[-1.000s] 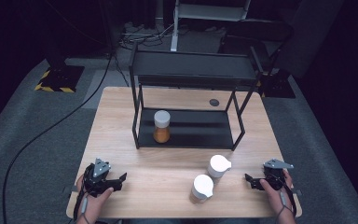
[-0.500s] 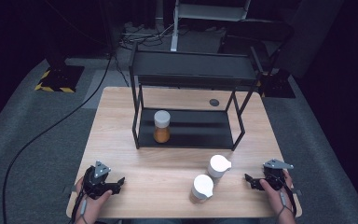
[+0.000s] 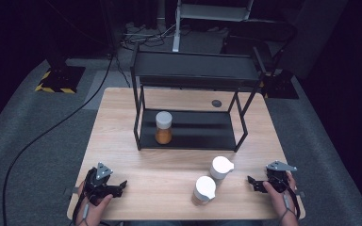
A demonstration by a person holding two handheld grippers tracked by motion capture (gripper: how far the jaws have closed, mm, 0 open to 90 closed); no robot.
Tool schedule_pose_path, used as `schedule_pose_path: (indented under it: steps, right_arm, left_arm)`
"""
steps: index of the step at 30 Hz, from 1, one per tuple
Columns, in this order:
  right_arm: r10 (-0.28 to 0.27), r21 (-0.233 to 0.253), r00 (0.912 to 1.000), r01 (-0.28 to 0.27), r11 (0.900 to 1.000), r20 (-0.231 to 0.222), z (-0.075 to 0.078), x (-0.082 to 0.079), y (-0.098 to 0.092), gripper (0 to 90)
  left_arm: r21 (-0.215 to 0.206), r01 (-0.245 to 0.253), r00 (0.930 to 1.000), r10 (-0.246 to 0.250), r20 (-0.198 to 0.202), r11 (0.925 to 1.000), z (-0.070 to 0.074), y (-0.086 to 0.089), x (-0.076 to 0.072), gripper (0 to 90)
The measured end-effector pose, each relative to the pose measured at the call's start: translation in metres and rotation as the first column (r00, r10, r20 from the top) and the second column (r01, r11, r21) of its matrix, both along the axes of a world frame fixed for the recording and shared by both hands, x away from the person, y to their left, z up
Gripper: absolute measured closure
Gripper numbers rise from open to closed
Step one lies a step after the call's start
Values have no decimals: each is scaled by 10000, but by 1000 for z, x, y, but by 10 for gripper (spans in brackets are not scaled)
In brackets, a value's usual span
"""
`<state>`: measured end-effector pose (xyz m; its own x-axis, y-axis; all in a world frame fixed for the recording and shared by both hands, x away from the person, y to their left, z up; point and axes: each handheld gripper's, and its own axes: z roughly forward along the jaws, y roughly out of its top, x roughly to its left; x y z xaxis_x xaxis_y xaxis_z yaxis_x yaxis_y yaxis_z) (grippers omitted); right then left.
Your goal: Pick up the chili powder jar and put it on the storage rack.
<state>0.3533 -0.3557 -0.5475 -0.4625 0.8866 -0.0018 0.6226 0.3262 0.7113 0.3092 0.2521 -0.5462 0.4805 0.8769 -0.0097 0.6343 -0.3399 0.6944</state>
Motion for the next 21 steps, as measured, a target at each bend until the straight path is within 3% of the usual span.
schedule_pose_path:
  steps: [7, 21]
  right_arm:
    - [184, 155, 9998, -182, 9997, -109, 3, -2, 0, 25]
    - [425, 359, 9982, -440, 9984, 418, 30, -13, 6, 25]
  left_arm:
    - [20, -65, 10000, 65, -15, 10000, 0, 0, -1, 61]
    - [16, -35, 10000, 35, -25, 10000, 0, -1, -1, 52]
